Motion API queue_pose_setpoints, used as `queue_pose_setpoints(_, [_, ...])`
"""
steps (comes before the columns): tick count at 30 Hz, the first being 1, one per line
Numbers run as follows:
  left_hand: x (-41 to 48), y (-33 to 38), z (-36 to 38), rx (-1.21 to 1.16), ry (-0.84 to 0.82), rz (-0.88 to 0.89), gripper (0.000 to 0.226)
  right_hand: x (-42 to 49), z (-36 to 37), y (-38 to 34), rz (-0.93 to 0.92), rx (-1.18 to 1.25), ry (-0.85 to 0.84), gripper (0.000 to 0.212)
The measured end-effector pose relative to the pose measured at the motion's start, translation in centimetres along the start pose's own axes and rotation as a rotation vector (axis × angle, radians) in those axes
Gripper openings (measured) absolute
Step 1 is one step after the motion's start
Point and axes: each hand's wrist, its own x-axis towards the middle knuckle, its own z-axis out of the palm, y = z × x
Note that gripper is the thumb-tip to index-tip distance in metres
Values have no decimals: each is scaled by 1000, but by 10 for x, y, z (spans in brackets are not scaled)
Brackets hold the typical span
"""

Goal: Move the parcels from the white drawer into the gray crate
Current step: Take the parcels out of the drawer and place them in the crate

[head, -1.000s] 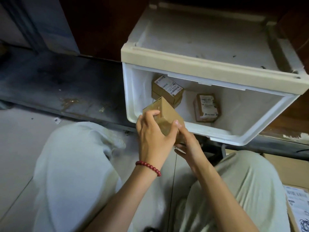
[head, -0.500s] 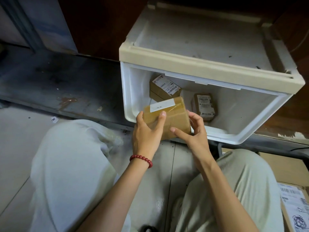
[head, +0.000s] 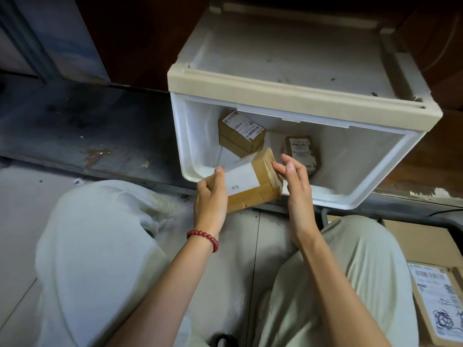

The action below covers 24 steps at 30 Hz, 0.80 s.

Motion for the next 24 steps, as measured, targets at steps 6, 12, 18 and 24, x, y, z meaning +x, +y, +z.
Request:
queue_pose_setpoints(6, [-1,-1,2,-26,64,67,45,3,2,11,-2,-62,3,32])
queue_pose_setpoints(12, [-11,0,8,104,104,217,59,-1,5,16,-9,-162,-15,38])
queue_pose_setpoints(18, [-28,-1,15,-51,72,496,61,-11,0,-1,-102,-127,52,45])
queue_pose_setpoints(24, [-52,15,28,-70,41,701,65,-25,-30,-44,-317,-70,152,45])
